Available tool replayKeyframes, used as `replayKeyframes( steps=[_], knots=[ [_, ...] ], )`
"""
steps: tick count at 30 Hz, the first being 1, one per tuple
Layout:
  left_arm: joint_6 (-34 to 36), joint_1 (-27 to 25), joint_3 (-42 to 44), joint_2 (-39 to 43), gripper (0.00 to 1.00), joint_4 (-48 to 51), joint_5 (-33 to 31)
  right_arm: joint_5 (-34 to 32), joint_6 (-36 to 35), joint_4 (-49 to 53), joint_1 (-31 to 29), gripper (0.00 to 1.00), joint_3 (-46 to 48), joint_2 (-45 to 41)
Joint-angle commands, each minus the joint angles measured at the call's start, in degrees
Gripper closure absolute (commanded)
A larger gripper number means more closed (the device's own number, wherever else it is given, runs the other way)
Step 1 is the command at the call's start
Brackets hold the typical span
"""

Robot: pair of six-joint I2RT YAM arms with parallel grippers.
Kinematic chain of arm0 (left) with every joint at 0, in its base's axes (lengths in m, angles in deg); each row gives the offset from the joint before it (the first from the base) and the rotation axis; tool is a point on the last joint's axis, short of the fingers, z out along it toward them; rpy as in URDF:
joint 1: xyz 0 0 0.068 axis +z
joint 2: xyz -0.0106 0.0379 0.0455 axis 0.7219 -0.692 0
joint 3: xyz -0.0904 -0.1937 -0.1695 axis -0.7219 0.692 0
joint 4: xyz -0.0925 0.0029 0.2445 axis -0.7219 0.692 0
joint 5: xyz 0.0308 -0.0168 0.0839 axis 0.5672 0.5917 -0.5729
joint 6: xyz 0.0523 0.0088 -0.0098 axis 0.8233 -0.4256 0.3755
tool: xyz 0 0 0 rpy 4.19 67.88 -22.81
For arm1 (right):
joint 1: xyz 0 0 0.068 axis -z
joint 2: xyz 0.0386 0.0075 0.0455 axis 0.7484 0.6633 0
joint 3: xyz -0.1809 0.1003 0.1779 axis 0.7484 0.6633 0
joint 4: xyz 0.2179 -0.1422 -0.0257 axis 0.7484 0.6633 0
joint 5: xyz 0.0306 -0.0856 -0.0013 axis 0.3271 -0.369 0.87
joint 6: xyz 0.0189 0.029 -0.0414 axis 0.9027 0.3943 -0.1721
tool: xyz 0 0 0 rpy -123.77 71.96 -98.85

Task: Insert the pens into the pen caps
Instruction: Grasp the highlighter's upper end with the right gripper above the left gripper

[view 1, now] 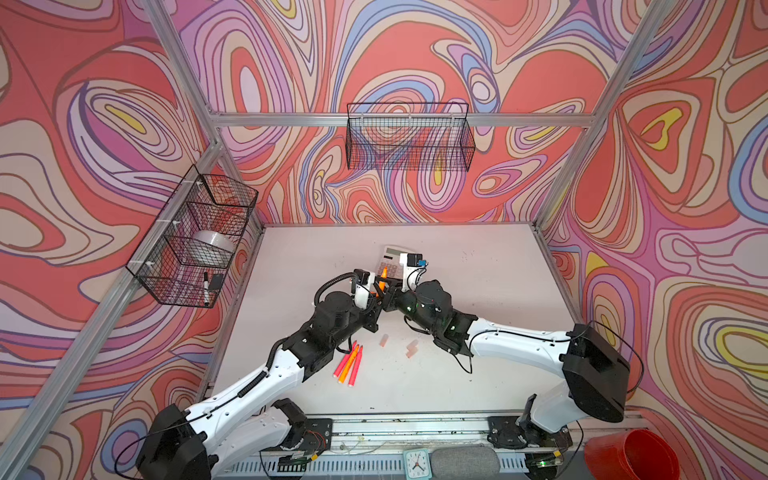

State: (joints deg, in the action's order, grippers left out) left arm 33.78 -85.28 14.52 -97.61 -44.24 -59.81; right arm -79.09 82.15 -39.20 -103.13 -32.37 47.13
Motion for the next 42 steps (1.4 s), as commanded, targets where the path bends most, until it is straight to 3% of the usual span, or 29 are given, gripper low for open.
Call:
replayKeyframes(
  steps=[1, 6, 10, 20, 26, 32, 42],
  knots=[
    [0.52, 0.13, -0.58, 0.23, 0.94, -4.78, 1.72, 2.15, -1.23, 1.94, -2.45, 1.0, 0.11, 0.97],
    [-0.18, 0.64, -0.62, 0.01, 0.94, -5.29, 4.11, 1.66, -3.69, 2.71, -3.14, 1.0, -0.47, 0.77],
    [-0.4, 0.84, -0.68, -0.03, 0.84, -5.54, 5.63, 0.45, -7.1, 4.36, -4.38, 1.0, -1.6, 1.03],
    [-0.45, 0.92, -0.53, 0.29, 0.7, -5.87, 6.9, -0.94, -12.07, 6.1, -6.1, 1.0, -3.18, 1.88],
    [-0.62, 0.99, -0.33, 0.46, 0.68, -6.18, 6.94, -0.98, -12.67, 6.25, -6.58, 1.0, -3.53, 2.58],
    [-1.1, 1.14, 0.75, 1.82, 0.58, -7.55, 7.86, -3.21, -14.46, 7.74, -6.89, 1.0, -3.88, 3.03],
    [-1.98, 1.38, 4.27, 6.11, 0.66, -12.3, 10.59, -3.35, -15.56, 3.06, -6.77, 1.0, 2.09, -1.04]
  ],
)
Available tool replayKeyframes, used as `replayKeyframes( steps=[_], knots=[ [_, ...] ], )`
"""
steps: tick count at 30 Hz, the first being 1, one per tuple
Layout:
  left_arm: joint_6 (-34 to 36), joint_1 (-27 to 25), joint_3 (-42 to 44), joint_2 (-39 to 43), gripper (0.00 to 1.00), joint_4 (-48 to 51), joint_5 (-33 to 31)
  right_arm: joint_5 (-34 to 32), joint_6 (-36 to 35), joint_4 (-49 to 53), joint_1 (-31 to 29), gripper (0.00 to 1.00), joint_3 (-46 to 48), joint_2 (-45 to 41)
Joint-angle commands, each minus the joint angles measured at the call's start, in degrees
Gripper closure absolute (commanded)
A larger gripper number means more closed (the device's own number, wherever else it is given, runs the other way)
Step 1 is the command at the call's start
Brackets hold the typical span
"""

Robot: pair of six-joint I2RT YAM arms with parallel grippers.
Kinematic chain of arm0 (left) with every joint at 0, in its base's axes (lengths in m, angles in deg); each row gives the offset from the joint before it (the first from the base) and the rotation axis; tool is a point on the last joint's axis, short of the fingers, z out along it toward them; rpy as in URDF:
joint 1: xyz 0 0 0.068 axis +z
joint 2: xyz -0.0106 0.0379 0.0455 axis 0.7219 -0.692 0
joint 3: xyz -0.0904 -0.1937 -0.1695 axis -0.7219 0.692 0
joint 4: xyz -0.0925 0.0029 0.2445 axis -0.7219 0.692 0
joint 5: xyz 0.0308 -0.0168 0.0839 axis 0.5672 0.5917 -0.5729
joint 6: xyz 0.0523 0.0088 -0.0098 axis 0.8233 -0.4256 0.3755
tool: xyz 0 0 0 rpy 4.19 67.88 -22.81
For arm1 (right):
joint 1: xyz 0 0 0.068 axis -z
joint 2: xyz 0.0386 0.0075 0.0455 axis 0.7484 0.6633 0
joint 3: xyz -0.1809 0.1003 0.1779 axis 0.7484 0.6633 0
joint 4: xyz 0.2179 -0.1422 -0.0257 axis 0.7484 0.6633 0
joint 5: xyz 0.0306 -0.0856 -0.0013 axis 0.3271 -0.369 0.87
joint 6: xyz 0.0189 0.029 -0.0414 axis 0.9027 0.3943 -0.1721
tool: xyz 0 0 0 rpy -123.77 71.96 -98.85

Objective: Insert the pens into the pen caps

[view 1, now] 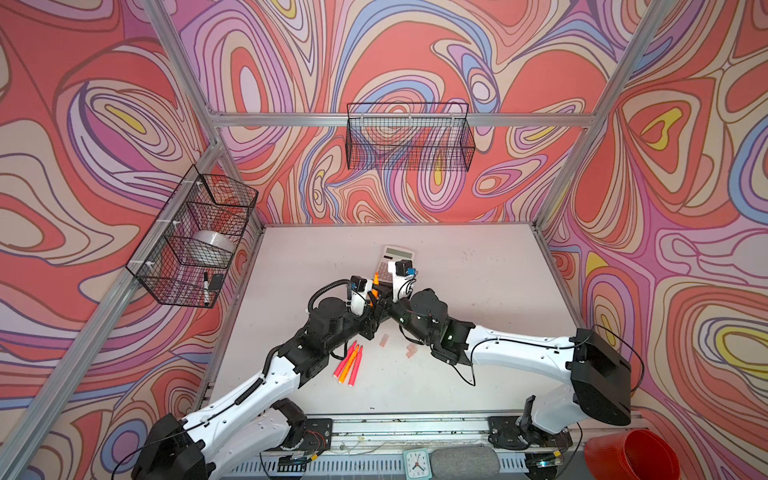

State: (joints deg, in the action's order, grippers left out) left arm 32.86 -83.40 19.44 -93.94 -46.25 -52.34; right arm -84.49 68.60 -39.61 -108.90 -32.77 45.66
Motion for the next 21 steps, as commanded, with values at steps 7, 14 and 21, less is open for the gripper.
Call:
replayKeyframes(
  steps=[7, 14, 21],
  knots=[
    [-0.93, -0.49, 0.04, 2.85, 0.56, -11.81, 5.25, 2.69, -1.63, 2.97, -0.73, 1.0, 3.14, 0.23],
    [-1.11, -0.43, 0.65, 3.52, 0.55, -12.73, 6.05, 4.16, -3.92, 0.83, -0.37, 1.0, 5.62, -2.1],
    [-1.11, -0.35, 1.01, 4.6, 0.63, -13.19, 5.78, 5.72, -6.37, -0.03, -0.37, 1.0, 6.3, -2.05]
  ],
)
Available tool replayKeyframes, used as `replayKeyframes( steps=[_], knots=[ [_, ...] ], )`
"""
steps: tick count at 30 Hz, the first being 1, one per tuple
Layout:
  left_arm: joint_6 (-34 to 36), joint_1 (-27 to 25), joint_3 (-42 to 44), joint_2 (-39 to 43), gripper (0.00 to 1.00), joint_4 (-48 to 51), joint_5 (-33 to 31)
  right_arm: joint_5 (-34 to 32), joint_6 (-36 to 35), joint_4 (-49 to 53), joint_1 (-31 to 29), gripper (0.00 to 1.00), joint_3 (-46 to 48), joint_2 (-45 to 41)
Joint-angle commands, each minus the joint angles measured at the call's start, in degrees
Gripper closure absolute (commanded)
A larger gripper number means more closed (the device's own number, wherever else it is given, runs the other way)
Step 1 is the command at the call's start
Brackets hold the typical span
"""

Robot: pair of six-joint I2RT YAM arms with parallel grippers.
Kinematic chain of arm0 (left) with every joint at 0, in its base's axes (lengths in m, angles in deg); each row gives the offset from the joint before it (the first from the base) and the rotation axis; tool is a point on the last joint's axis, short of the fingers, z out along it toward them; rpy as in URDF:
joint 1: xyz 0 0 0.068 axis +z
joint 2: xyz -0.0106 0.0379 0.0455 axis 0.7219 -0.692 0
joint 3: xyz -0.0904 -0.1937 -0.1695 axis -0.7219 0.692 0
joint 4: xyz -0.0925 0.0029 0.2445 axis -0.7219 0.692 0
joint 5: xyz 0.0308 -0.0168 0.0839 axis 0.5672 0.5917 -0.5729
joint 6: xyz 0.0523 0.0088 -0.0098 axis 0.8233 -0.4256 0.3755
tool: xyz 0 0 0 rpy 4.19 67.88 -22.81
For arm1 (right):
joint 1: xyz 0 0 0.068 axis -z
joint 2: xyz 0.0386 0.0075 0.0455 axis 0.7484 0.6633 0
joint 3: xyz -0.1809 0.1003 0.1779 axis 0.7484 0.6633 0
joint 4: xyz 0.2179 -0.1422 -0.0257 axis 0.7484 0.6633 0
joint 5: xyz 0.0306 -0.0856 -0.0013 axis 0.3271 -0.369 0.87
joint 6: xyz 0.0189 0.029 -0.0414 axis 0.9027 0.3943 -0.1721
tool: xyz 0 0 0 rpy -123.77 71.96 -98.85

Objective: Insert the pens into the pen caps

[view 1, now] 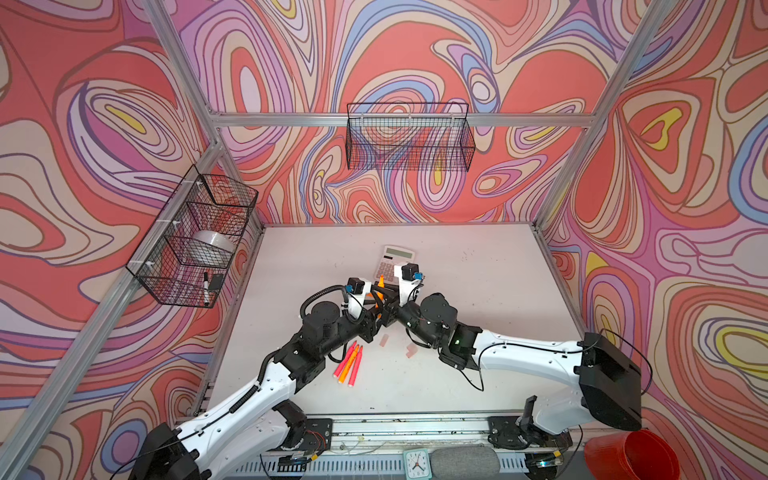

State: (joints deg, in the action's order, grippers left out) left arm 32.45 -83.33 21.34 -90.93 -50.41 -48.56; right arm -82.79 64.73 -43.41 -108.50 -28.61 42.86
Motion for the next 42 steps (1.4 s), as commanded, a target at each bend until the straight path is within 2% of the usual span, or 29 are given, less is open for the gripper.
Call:
replayKeyframes(
  steps=[1, 7, 11, 15, 17, 22, 30, 34, 36, 37, 42],
  knots=[
    [-0.7, -0.5, -0.89, 1.72, 0.64, -9.19, 2.01, 4.61, -2.47, 3.31, -0.77, 1.0, 2.23, 0.78],
    [-0.87, -0.49, -0.89, 2.15, 0.74, -9.43, 1.87, 5.75, -3.26, 2.61, -0.77, 1.0, 1.68, 2.33],
    [-0.95, -0.45, -0.89, 2.42, 0.64, -9.56, 2.04, 5.16, -4.52, 2.99, -0.81, 1.0, 1.36, 2.95],
    [-1.0, -0.47, 1.09, 2.82, 0.63, -9.78, 1.82, 4.85, -5.59, 2.38, -0.79, 1.0, 2.03, 2.66],
    [-1.05, -0.47, 1.22, 2.91, 0.67, -9.88, 1.69, 5.92, -5.61, 1.72, -0.77, 1.0, 2.15, 2.79],
    [-1.14, -0.49, 1.46, 3.15, 0.66, -10.1, 1.78, 7.14, -4.79, 0.74, -0.77, 1.0, 1.63, 4.6],
    [-2.06, -0.36, 2.61, 4.73, 0.83, -10.57, -1.09, 5.92, -3.23, -1.5, -0.77, 1.0, 2.79, 5.64],
    [-2.96, 0.03, 2.3, 4.32, 0.9, -10.26, -1.62, 7.39, -2.62, -4.13, -0.77, 1.0, 4.33, 5.62],
    [-2.82, 0.12, 1.77, 3.84, 0.97, -9.44, -1.91, 7.5, -1.56, -4.24, -0.77, 0.86, 4.68, 5.32],
    [-2.61, 0.19, 1.51, 3.64, 0.99, -9.03, -2.23, 7.58, -0.97, -3.94, -0.77, 0.82, 4.81, 4.89],
    [-0.46, 0.03, 0.2, 2.02, 1.0, -6.91, -1.94, 7.65, 2.33, 0.36, -0.77, 0.77, 4.91, -0.16]
  ],
)
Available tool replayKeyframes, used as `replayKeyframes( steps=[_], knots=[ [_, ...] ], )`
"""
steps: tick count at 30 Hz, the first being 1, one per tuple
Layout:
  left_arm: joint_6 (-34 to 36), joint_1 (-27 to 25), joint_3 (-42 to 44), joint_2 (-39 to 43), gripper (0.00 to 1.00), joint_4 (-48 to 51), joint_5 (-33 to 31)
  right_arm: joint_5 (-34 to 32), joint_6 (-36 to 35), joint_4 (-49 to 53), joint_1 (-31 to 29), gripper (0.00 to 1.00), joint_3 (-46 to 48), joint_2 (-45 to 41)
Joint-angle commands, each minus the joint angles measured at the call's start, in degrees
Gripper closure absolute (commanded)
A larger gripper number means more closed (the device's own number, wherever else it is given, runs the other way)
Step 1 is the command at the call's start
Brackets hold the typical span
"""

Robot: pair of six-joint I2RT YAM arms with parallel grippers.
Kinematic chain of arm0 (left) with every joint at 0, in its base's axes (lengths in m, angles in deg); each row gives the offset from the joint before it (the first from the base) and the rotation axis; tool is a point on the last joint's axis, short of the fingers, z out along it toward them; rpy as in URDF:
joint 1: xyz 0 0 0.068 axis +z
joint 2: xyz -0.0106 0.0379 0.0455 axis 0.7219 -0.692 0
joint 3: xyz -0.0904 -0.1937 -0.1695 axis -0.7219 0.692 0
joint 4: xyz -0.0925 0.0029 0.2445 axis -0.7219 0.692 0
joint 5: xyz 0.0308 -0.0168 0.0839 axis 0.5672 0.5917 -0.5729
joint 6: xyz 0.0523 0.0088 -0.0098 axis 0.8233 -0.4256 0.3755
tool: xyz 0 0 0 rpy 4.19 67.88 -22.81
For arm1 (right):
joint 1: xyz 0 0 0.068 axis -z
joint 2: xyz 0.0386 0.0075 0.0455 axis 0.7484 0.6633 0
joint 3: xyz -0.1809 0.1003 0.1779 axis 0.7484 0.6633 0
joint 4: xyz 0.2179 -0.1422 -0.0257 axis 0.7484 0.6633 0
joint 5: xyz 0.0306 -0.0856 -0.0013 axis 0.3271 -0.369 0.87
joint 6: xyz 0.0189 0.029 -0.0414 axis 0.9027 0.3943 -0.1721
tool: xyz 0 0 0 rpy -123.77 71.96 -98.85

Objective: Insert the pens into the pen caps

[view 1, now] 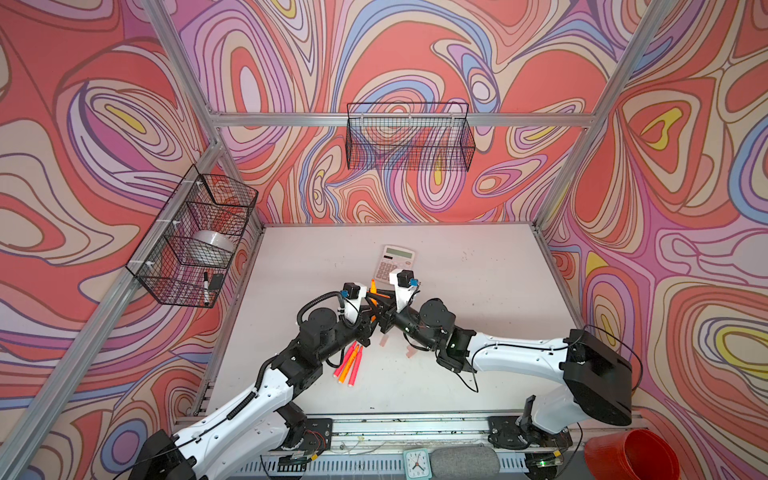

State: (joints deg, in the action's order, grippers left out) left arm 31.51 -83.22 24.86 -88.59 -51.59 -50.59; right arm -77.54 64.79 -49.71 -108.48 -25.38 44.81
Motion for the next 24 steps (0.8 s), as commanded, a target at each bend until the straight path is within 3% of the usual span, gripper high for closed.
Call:
replayKeyframes(
  steps=[1, 7, 13, 24],
  knots=[
    [0.67, -0.08, -3.34, -0.91, 1.0, -5.41, 0.39, 2.43, 2.83, 6.87, -0.79, 0.73, 1.94, -3.07],
    [2.3, -0.15, -6.25, -3.37, 1.0, -4.77, 3.61, 0.67, 3.91, 10.06, -0.7, 0.56, -0.03, -4.62],
    [3.22, -0.49, -5.98, -2.69, 1.0, -4.65, 3.5, -0.79, 4.87, 12.89, -0.06, 0.56, -3.66, -2.8],
    [3.76, -0.79, -6.01, -3.08, 1.0, -4.4, 2.58, 0.28, 6.97, 15.11, 2.3, 0.64, -6.2, -2.98]
  ],
)
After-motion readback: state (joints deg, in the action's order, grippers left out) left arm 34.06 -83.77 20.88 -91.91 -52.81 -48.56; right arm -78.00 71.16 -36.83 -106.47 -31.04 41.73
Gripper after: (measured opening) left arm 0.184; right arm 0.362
